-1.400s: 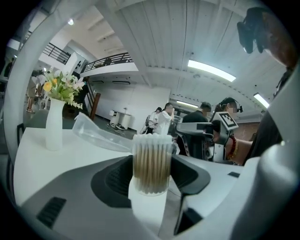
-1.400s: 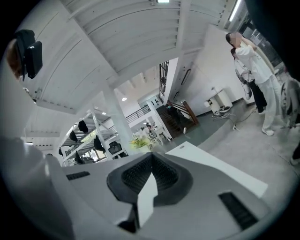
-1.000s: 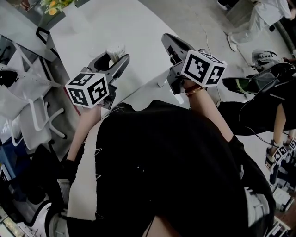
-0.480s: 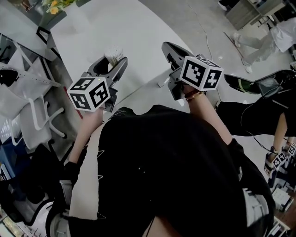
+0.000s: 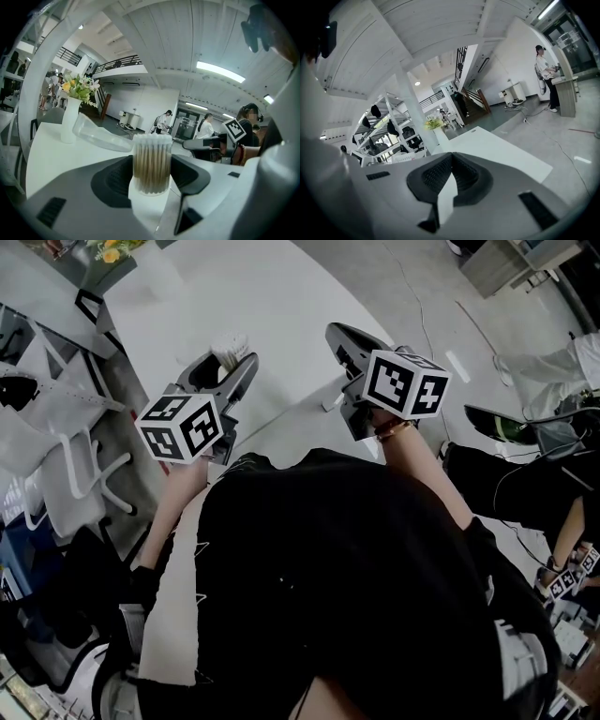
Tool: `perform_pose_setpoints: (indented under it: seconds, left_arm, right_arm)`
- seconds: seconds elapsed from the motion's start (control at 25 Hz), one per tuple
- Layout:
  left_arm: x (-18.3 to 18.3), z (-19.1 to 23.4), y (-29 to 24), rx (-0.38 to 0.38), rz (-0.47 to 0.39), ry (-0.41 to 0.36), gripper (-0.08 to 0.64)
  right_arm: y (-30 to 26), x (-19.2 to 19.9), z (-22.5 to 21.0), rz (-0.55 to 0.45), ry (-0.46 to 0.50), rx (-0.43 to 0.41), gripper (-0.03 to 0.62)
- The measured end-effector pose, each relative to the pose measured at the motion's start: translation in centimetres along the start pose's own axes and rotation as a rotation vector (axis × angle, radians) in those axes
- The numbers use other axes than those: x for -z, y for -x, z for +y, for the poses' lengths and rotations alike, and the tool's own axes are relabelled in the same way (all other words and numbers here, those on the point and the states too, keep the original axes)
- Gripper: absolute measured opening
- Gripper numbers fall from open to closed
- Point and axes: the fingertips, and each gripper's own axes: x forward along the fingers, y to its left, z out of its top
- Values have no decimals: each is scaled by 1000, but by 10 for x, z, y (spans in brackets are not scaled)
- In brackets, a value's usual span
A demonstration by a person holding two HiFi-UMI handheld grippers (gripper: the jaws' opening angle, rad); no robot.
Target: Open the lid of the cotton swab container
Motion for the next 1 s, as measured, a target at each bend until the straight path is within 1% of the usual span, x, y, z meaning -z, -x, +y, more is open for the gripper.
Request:
perform_pose_setpoints:
  seconds: [1.0]
  left_arm:
    - [1,4,-9,-6,4,20,261]
  right_arm:
    - [-10,11,-1,69,46,-13,3]
